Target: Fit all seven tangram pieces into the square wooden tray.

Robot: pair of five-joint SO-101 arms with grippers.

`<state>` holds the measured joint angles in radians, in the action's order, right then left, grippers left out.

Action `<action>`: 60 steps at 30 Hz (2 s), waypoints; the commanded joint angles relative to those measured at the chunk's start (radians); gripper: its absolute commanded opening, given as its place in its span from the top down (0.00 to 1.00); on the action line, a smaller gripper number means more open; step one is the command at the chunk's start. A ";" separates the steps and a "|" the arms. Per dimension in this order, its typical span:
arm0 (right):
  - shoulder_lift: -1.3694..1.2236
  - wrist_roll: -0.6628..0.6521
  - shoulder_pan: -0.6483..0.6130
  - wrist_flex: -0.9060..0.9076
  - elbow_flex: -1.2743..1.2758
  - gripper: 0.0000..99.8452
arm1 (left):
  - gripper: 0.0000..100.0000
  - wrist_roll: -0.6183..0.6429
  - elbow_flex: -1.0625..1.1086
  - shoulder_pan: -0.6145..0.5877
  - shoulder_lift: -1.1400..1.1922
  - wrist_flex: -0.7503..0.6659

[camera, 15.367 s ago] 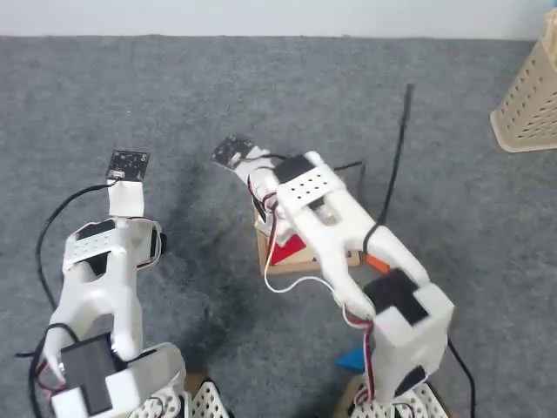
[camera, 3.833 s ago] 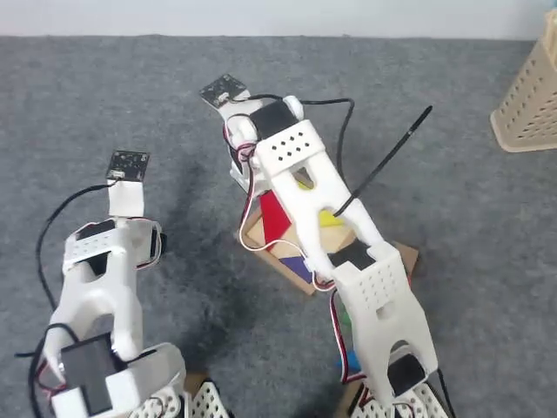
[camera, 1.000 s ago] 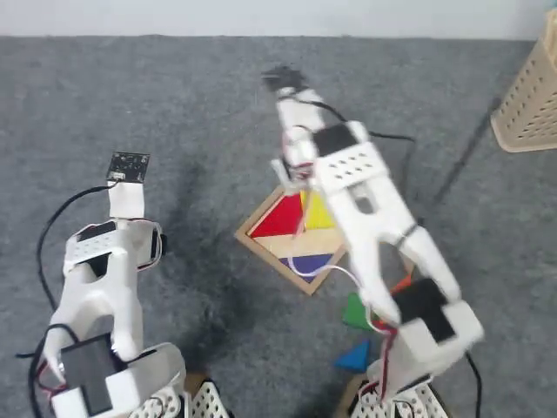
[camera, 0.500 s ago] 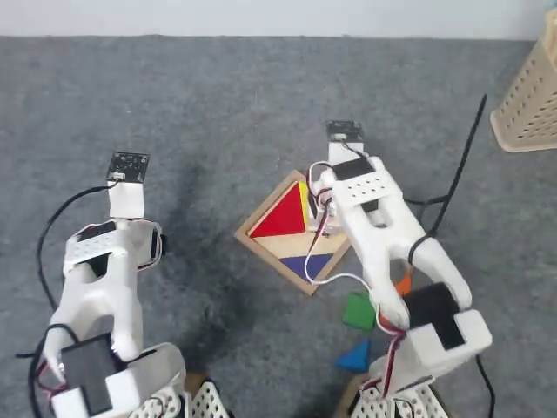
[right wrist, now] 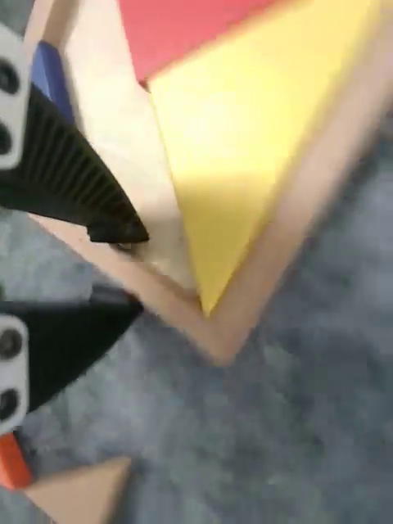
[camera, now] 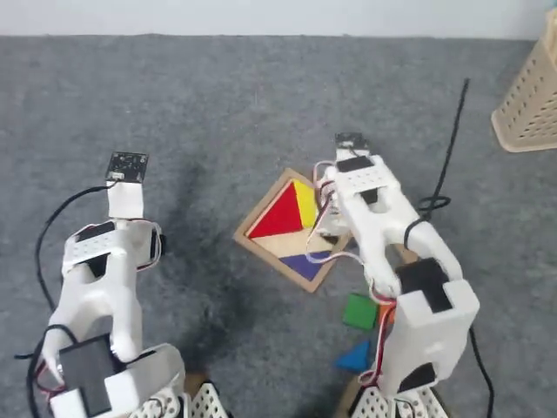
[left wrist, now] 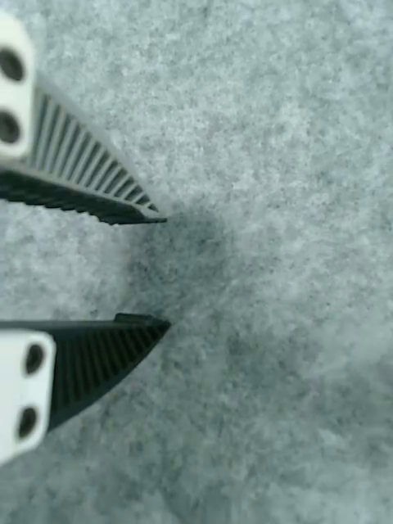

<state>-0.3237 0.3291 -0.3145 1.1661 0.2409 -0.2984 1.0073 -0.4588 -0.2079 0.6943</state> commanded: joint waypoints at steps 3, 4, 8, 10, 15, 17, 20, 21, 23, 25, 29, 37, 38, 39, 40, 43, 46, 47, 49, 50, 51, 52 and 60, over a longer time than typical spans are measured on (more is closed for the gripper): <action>-0.064 -0.176 0.076 -0.012 -0.193 0.96 | 0.82 -0.015 -0.002 0.005 -0.054 -0.015; -0.085 -0.206 0.082 -0.007 -0.235 0.96 | 0.82 -0.015 -0.002 0.005 -0.054 -0.015; -0.185 -0.356 0.105 0.036 -0.425 0.96 | 0.82 -0.015 -0.002 0.005 -0.054 -0.015; -0.237 -0.414 0.108 0.073 -0.516 0.96 | 0.82 -0.015 -0.002 0.005 -0.054 -0.015; -0.303 -0.427 0.091 0.199 -0.632 0.90 | 0.82 -0.015 -0.002 0.005 -0.054 -0.015; -0.305 -0.402 0.084 0.214 -0.634 0.86 | 0.82 -0.015 -0.002 0.005 -0.054 -0.015; -0.297 -0.342 0.081 0.217 -0.634 0.85 | 0.82 -0.015 -0.002 0.005 -0.054 -0.015; -0.285 -0.331 0.081 0.217 -0.634 0.85 | 0.82 -0.015 -0.002 0.005 -0.054 -0.015; -0.242 -0.321 0.074 0.217 -0.634 0.85 | 0.82 -0.015 -0.002 0.005 -0.054 -0.015; -0.188 -0.321 0.050 0.213 -0.634 0.85 | 0.82 -0.015 -0.002 0.005 -0.054 -0.015; -0.127 -0.327 -0.051 0.208 -0.629 0.95 | 0.82 -0.015 -0.002 0.005 -0.054 -0.015; -0.188 -0.328 -0.193 0.153 -0.577 0.99 | 0.82 -0.015 -0.002 0.005 -0.054 -0.015; -0.211 -0.328 -0.194 0.142 -0.574 0.99 | 0.82 -0.015 -0.002 0.005 -0.054 -0.015; -0.234 -0.328 -0.194 0.134 -0.574 0.99 | 0.82 -0.015 -0.002 0.005 -0.054 -0.015; -0.260 -0.328 -0.194 0.131 -0.575 0.99 | 0.82 -0.015 -0.002 0.005 -0.054 -0.015; -0.321 -0.330 -0.200 0.101 -0.575 0.99 | 0.82 -0.015 -0.002 0.005 -0.054 -0.015; -0.346 -0.330 -0.228 0.077 -0.577 0.99 | 0.82 -0.015 -0.002 0.005 -0.054 -0.015; -0.348 -0.330 -0.237 0.071 -0.577 0.99 | 0.82 -0.015 -0.002 0.005 -0.054 -0.015; -0.348 -0.330 -0.255 0.068 -0.577 0.99 | 0.82 -0.015 -0.002 0.005 -0.054 -0.015; -0.348 -0.330 -0.263 0.070 -0.585 0.99 | 0.82 -0.015 -0.002 0.005 -0.054 -0.015; -0.349 -0.330 -0.269 0.077 -0.597 0.99 | 0.82 -0.015 -0.002 0.005 -0.054 -0.015; -0.348 -0.330 -0.269 0.081 -0.603 0.99 | 0.82 -0.015 -0.002 0.005 -0.054 -0.015; -0.082 -0.331 -0.176 0.312 -0.727 0.99 | 0.82 -0.014 -0.002 0.005 -0.054 -0.015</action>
<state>-0.6107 -0.0084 -0.5432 1.3825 -0.4127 -0.2984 1.0073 -0.4588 -0.2079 0.6943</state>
